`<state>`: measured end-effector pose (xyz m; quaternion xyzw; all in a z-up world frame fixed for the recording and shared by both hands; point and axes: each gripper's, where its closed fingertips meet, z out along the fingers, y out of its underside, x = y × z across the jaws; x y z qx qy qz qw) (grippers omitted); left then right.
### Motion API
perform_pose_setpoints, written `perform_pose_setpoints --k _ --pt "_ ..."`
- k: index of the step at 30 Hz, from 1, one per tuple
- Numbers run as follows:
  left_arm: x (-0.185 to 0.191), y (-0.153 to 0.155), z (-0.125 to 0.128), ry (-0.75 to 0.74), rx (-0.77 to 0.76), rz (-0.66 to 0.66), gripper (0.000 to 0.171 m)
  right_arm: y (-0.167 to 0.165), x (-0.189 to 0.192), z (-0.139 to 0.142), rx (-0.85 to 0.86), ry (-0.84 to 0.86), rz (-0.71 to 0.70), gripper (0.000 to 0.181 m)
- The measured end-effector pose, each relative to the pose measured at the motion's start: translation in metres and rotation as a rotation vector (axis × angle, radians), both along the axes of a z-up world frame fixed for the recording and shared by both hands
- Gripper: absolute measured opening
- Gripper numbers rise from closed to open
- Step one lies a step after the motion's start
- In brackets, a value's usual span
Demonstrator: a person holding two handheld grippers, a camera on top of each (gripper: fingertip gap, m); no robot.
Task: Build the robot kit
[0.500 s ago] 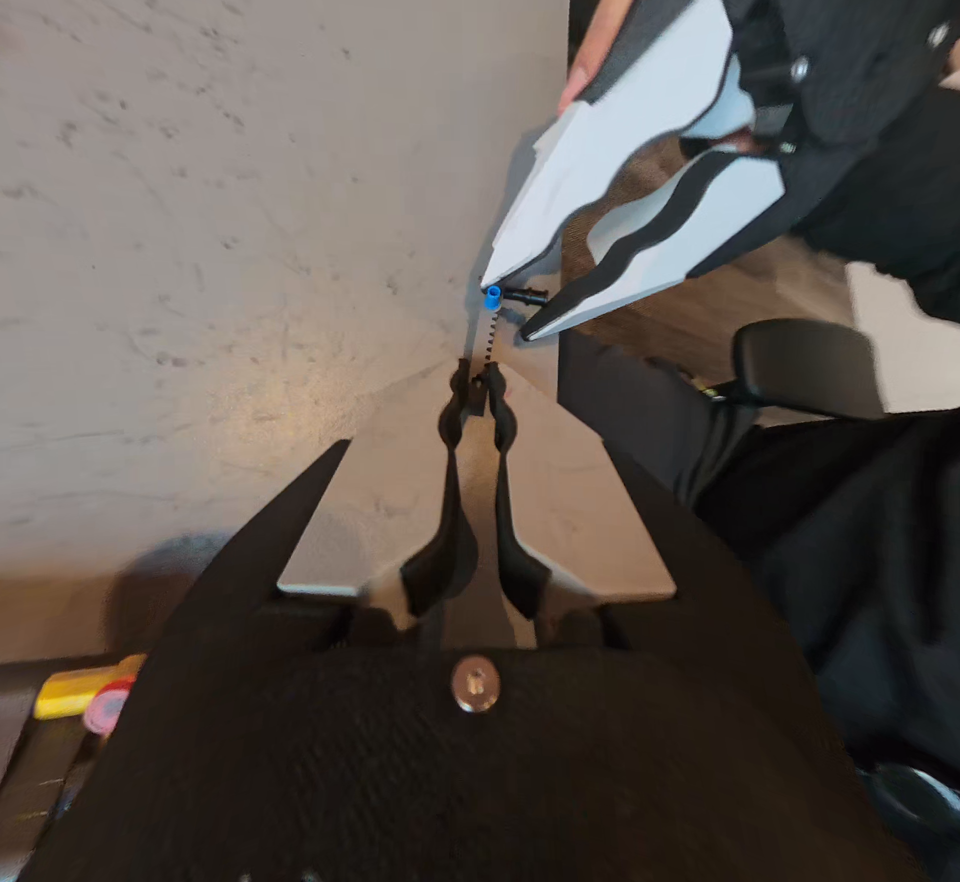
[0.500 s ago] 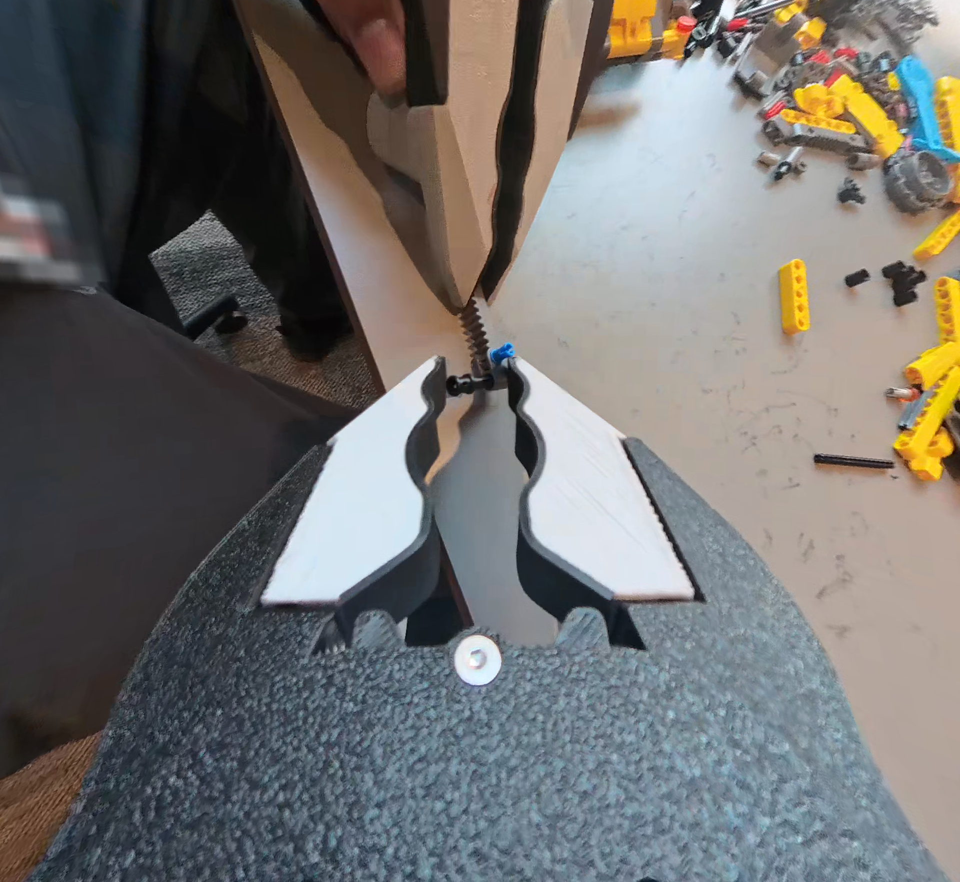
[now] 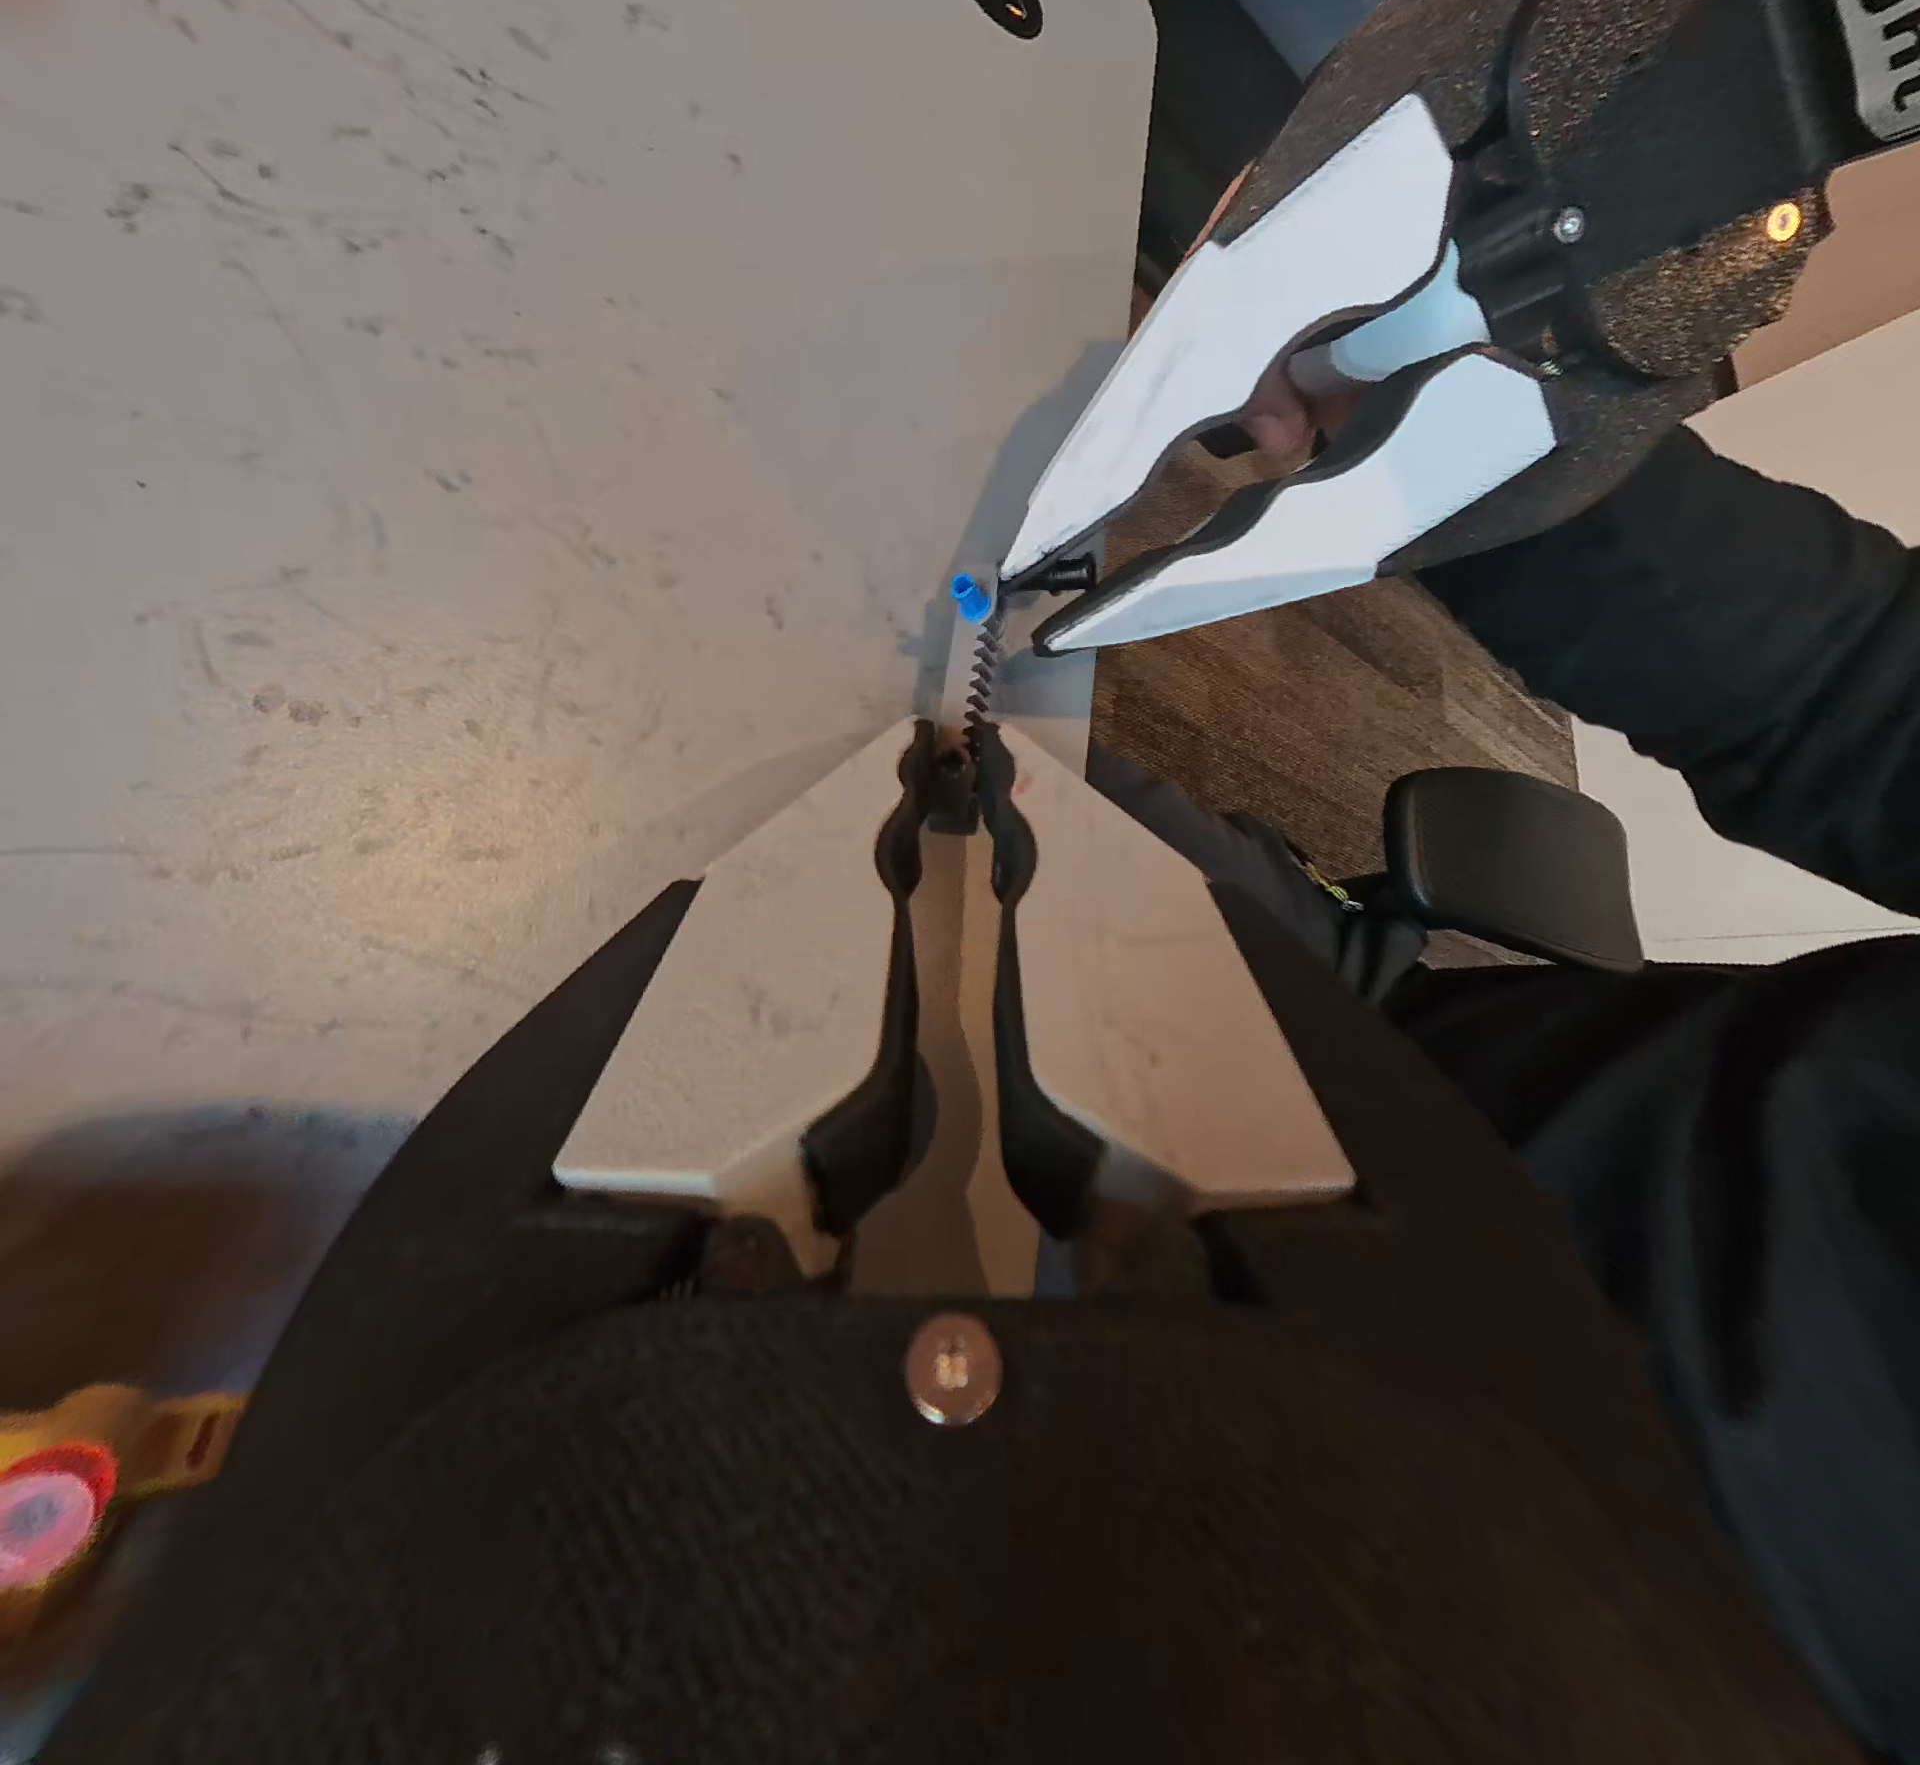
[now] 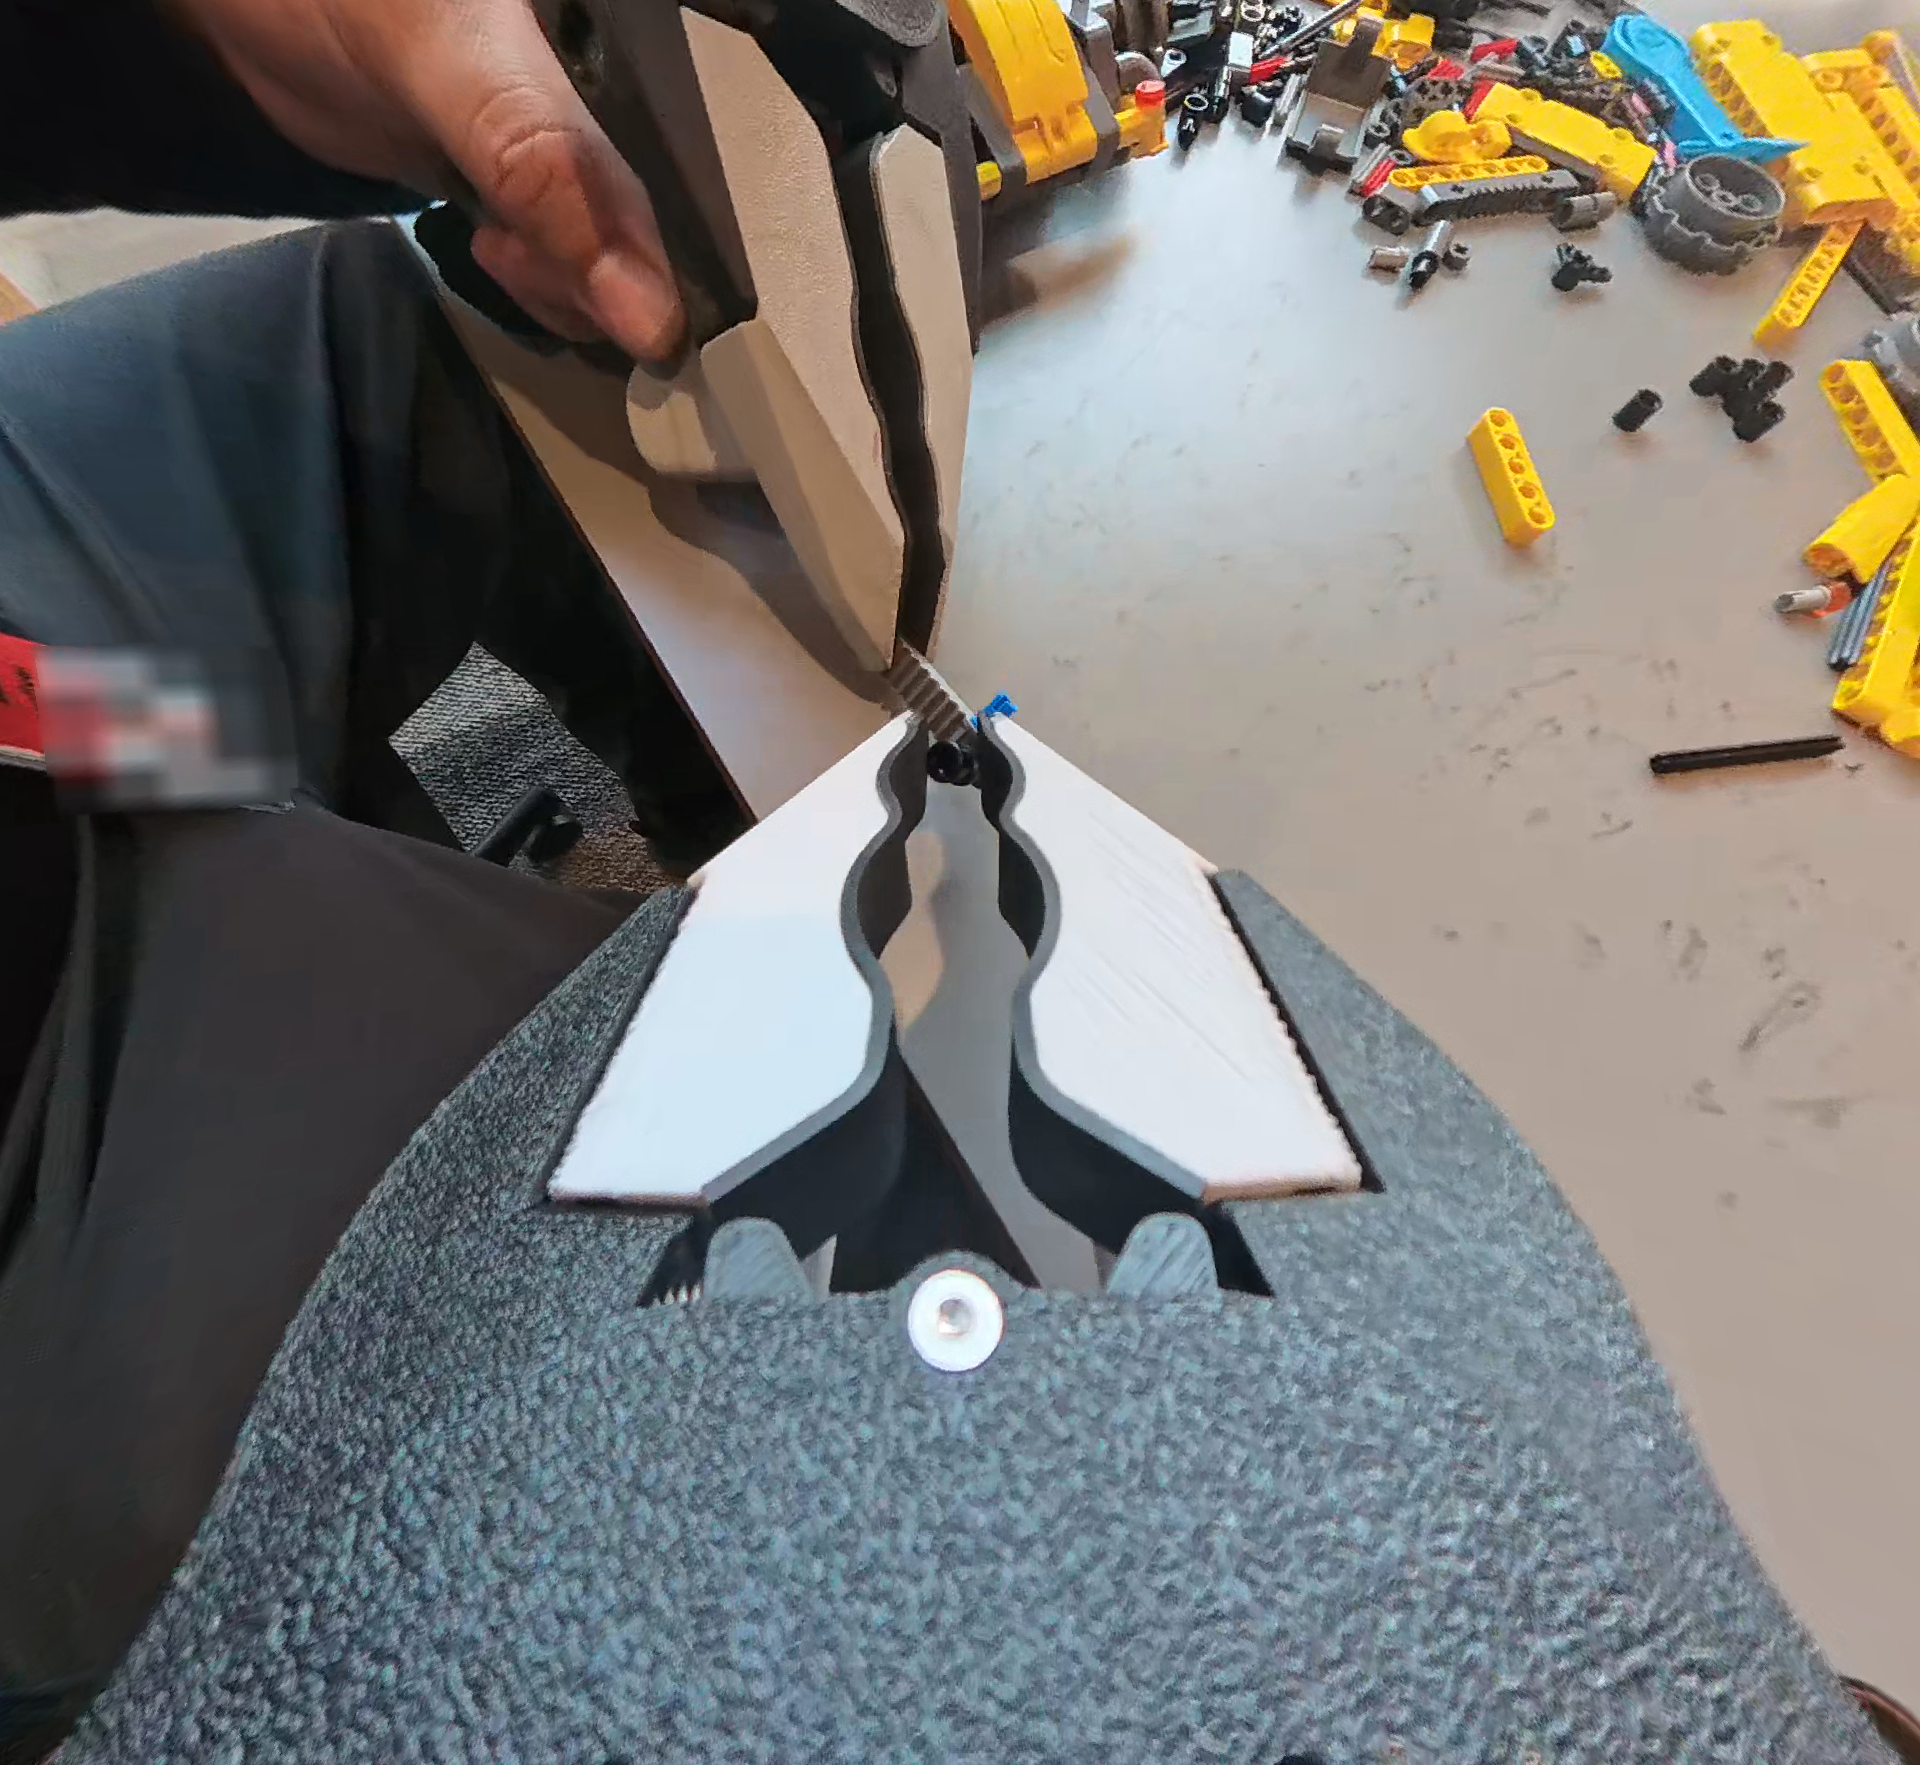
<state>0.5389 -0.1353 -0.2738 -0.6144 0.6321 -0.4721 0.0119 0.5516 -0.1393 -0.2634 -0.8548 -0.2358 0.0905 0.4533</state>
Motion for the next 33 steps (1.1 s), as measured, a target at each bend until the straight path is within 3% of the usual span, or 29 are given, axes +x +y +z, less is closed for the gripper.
perform_pose_setpoints --k 7,15,19,23,26,31,33 --pt "0.002 0.009 0.006 -0.066 0.041 0.084 0.007 0.003 0.001 0.000 -0.033 0.084 -0.045 0.009" --pt "0.002 0.024 0.003 -0.109 0.320 0.169 0.027 0.013 0.007 -0.009 -0.118 0.081 -0.148 0.008" --pt "-0.002 0.024 0.006 -0.177 0.538 0.114 0.034 0.015 0.008 -0.005 -0.166 0.160 -0.193 0.008" --pt "-0.003 0.035 -0.004 -0.210 0.860 0.058 0.033 0.018 0.009 -0.004 -0.222 0.267 -0.229 0.008" --pt "-0.003 0.028 -0.002 -0.268 0.962 0.001 0.029 0.018 0.008 -0.002 -0.264 0.357 -0.244 0.007" --pt "0.001 0.025 0.003 -0.330 1.120 -0.081 0.036 0.018 0.011 0.006 -0.294 0.485 -0.260 0.007" --pt "0.002 0.028 0.002 -0.341 1.212 -0.128 0.030 0.017 0.013 0.007 -0.308 0.519 -0.267 0.007"
